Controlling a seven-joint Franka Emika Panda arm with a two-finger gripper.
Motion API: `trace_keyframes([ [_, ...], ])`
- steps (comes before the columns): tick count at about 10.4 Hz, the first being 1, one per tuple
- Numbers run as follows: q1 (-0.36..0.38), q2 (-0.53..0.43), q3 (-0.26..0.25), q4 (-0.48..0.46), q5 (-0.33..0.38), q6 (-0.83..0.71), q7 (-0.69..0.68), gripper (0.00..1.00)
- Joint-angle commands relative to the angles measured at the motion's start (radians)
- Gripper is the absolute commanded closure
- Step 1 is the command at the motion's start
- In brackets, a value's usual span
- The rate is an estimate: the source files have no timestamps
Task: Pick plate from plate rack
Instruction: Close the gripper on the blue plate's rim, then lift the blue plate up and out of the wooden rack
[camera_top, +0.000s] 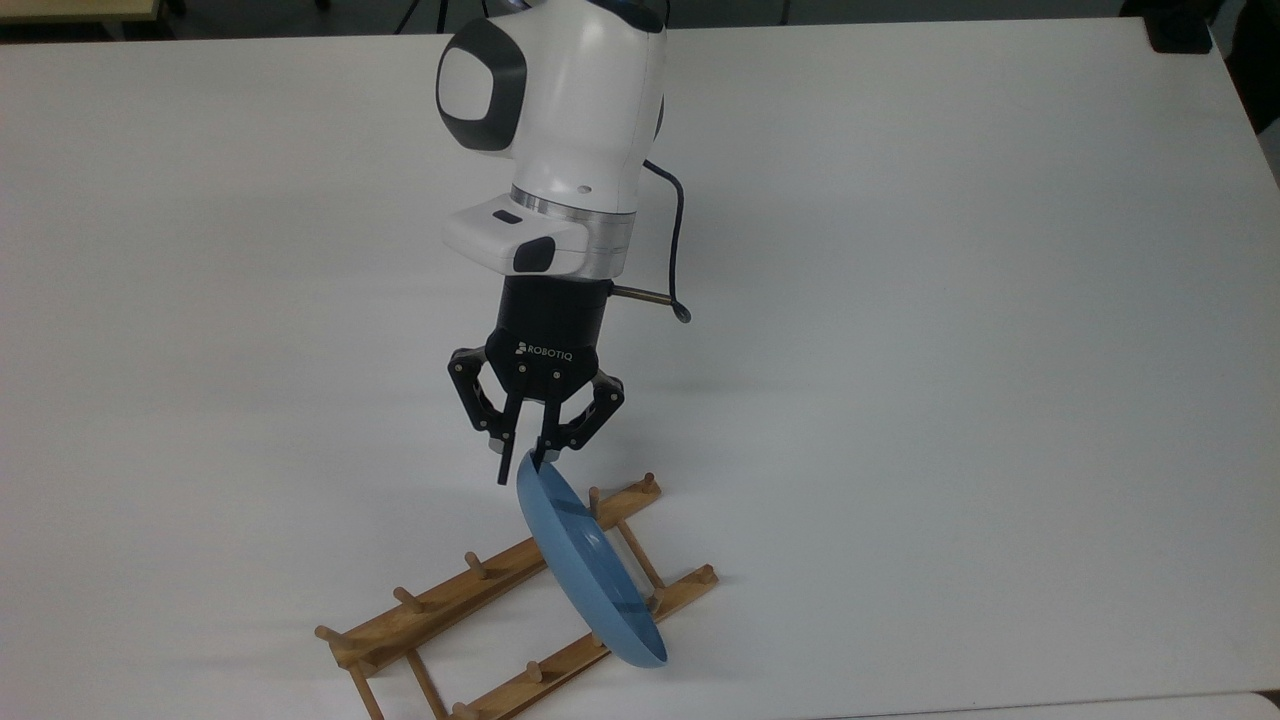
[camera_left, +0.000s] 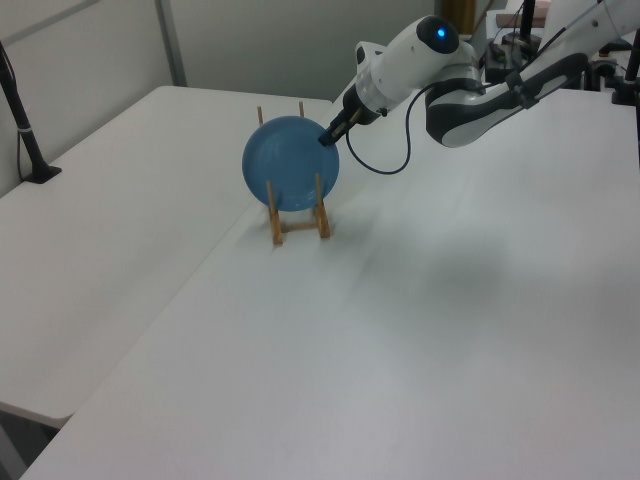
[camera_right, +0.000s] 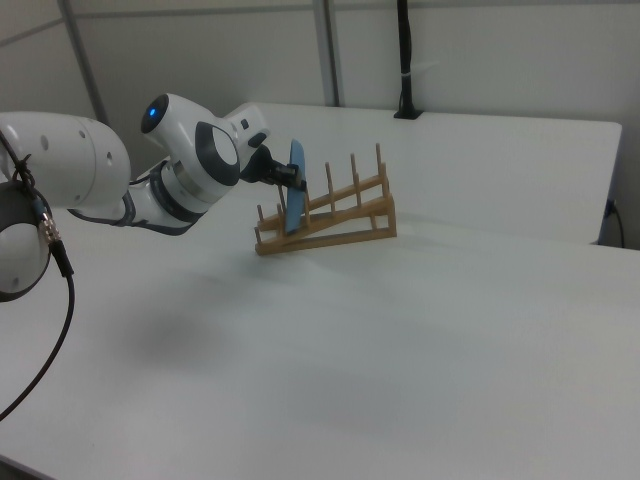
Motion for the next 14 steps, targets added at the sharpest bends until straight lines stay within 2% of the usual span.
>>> trace_keyframes([
  [1,0.013,0.006,-0.016,0.011,-0.064,0.012,0.036,1.0],
  [7,0.007,-0.085,-0.009,-0.005,-0.027,0.007,0.042,1.0],
  [9,0.005,-0.167,-0.003,-0.047,0.078,-0.023,0.045,1.0],
  [12,0.004,-0.261,0.005,-0.049,0.273,-0.207,0.004,1.0],
  [13,0.004,-0.292,0.007,-0.049,0.365,-0.303,-0.064,1.0],
  [14,0.004,-0.322,0.007,-0.045,0.503,-0.421,-0.174,1.0],
])
